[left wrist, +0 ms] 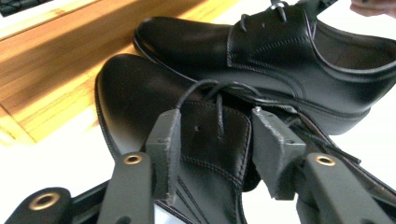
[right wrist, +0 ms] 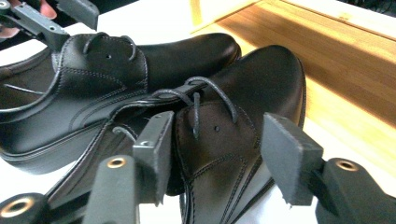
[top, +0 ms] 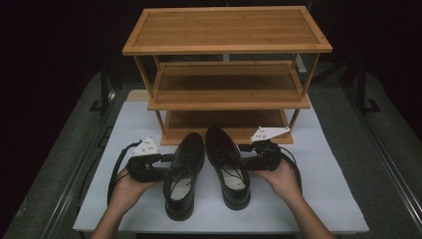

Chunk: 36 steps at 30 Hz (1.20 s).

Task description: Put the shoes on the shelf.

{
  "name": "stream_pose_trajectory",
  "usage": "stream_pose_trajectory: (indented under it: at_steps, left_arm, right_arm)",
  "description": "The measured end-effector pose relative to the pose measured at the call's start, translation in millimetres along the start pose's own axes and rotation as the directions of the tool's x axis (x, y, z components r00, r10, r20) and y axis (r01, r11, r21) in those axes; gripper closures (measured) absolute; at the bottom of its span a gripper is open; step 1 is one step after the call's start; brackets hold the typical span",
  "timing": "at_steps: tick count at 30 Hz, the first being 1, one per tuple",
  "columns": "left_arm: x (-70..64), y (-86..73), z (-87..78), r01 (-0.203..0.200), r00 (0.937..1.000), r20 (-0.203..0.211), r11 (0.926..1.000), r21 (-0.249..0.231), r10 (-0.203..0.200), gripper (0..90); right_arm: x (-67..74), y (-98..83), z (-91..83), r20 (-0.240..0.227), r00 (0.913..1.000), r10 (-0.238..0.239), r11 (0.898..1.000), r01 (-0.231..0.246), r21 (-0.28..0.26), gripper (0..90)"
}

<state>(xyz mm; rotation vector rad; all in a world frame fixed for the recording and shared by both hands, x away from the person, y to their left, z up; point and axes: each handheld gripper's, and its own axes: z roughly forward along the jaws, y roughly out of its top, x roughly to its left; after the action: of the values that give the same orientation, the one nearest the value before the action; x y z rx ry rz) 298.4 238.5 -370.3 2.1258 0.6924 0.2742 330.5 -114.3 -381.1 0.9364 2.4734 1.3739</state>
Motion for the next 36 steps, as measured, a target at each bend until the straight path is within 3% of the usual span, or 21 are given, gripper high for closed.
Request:
stream_pose_trajectory:
  at_steps: [4, 11, 15, 18, 23, 27, 36]
  left_arm:
    - [-4.0, -0.9, 2.6, -0.028, 0.9996, 0.003, 0.9994, 0.022, 0.028, 61.3]
    - [-7.1, -0.2, 1.9, -0.05, 0.9987, -0.001, 0.9983, 0.029, 0.05, 66.3]
    - [-7.3, -2.5, -0.3, -0.074, 0.9969, -0.019, 0.9943, 0.077, 0.076, 61.7]
    - [-6.8, -5.2, -1.1, -0.077, 0.9966, -0.026, 0.9947, 0.069, 0.078, 66.2]
    - [-9.2, -3.5, -1.6, -0.102, 0.9939, -0.036, 0.992, 0.075, 0.105, 76.4]
    - [-9.6, -2.9, -1.9, -0.081, 0.9957, -0.041, 0.9942, 0.071, 0.084, 84.5]
    - [-12.1, 3.0, -5.5, -0.035, 0.9944, -0.099, 0.9993, 0.012, 0.036, 88.0]
  right_arm:
    - [2.6, -0.2, 2.3, -0.027, 0.9994, -0.021, 1.0, 0.021, 0.005, 55.5]
    - [6.3, -0.7, 5.5, -0.038, 0.9987, -0.034, 0.999, 0.035, 0.019, 59.3]
    - [7.2, -2.0, 5.8, -0.027, 0.9984, -0.05, 0.998, 0.051, 0.033, 57.9]
    - [7.6, -2.9, 7.1, -0.025, 0.9983, -0.053, 0.998, 0.054, 0.037, 60.9]
    - [9.8, -2.7, 5.9, -0.022, 0.9977, -0.063, 0.998, 0.064, 0.02, 75.0]
    - [9.8, -3.4, 4.1, -0.012, 0.9983, -0.056, 0.998, 0.056, 0.01, 85.5]
    - [9.7, -1.9, -0.3, 0.016, 0.9997, -0.021, 1.0, 0.021, -0.019, 86.9]
